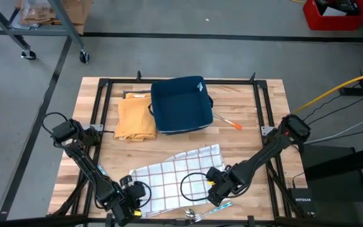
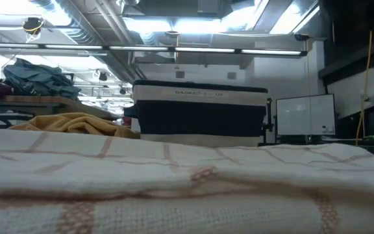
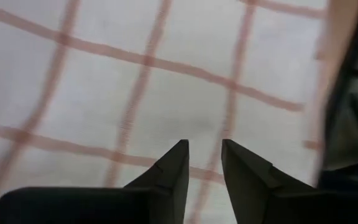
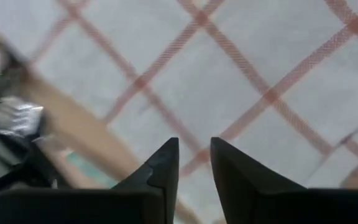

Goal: Fold towel
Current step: Fold the white pattern towel

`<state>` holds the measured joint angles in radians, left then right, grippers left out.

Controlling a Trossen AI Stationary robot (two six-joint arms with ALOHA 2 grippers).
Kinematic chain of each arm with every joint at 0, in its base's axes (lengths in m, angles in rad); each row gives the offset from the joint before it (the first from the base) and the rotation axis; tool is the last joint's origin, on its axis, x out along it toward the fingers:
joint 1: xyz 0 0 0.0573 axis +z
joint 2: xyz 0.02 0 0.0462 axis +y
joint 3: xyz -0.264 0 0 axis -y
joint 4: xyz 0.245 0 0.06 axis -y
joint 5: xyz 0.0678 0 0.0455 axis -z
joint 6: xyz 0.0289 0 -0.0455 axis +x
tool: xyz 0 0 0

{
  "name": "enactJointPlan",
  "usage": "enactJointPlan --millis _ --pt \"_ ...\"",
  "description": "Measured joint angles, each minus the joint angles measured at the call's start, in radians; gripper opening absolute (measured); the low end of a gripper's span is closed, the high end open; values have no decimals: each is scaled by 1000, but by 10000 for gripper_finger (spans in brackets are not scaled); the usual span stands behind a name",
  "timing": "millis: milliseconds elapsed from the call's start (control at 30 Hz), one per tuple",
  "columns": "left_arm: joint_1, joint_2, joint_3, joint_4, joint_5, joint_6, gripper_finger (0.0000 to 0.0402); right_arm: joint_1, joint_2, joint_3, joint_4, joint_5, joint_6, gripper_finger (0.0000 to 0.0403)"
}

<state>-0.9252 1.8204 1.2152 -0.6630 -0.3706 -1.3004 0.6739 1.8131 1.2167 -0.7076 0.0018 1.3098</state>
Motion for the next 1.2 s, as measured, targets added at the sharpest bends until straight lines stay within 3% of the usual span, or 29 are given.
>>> enactJointPlan --millis 333,533,700,1000,1200 --pt "39 96 0 -26 -7 46 56 -51 125 6 -34 5 56 42" --pt "61 125 2 51 -15 97 43 -128 142 5 -77 12 71 21" --pt "88 129 1 153 -13 220 38 -212 144 3 -105 120 67 15" --pt "196 137 -1 269 -5 430 35 -402 147 0 -236 181 -115 14" --pt "282 188 0 463 -5 551 29 -506 149 -2 -296 222 -195 14"
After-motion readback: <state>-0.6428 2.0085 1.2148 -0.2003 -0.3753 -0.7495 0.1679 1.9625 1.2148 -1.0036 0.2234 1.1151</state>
